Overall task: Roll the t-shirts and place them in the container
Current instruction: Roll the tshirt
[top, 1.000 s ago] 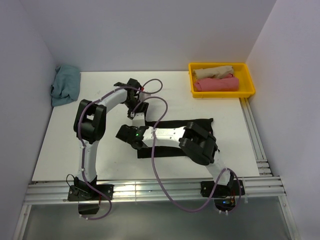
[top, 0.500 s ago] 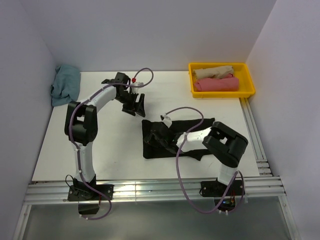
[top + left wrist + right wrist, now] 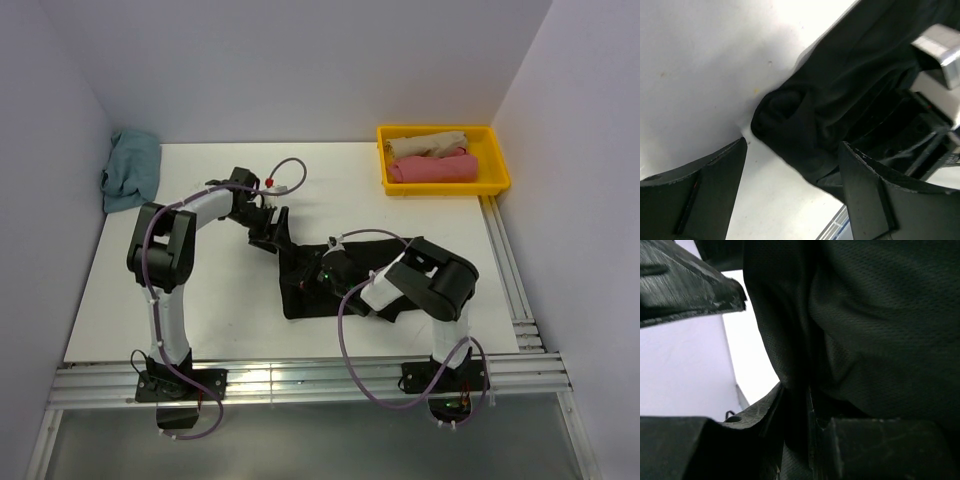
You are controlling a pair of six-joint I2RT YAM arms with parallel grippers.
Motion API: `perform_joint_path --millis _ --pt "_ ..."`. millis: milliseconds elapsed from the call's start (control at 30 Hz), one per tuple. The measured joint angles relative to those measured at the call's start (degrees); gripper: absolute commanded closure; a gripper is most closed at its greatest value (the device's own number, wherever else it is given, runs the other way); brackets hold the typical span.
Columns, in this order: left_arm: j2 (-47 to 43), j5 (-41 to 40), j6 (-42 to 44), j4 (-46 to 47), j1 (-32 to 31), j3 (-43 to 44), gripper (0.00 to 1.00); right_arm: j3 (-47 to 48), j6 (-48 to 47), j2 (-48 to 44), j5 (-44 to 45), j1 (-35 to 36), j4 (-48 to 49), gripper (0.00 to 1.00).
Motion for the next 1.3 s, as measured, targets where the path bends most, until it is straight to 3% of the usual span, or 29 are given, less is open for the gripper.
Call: perform_joint_path --millis 100,200,333,433,600,767,933,1067,1300 --pt "0.33 0.94 -0.52 1.2 0.0 -0.02 0.27 -0.37 1.42 1.64 -1.31 -0.02 3.58 0.76" --pt "0.61 0.92 -0.81 1.79 0.0 -0.02 0.45 -0.42 2.19 2.86 -2.29 -0.11 5.97 0.75" --pt "1.38 -0.59 -0.79 0.98 -0.04 0.28 0.81 -0.04 2.29 3.37 -3.08 -0.13 6.38 0.7" --pt "1.66 -2.75 -0.46 -1.05 -0.17 1.6 0.91 1.64 1.44 3.28 -2.91 -0.11 3.5 0.59" --pt "1.75 -7.87 -0.22 -4.35 -1.36 4.72 0.98 7.32 -3.96 -1.62 1.62 0.7 -11.02 0.42" --pt "2.01 -12.76 0.07 -7.02 -3.34 7.02 1.0 16.96 -10.03 -5.22 11.37 4.02 -32.89 0.39" --pt "2.82 -16.39 0.33 -9.25 -4.83 9.01 1.0 28.46 -13.73 -5.22 22.1 9.01 -53.05 0.4" --pt "3.8 -18.43 0.37 -10.93 -5.77 10.82 1.0 34.1 -15.41 -5.14 29.11 12.26 -63.56 0.42" --pt "5.73 -20.83 0.33 -13.46 -7.34 14.08 1.0 40.37 -18.95 -1.88 36.13 14.84 -71.84 0.49"
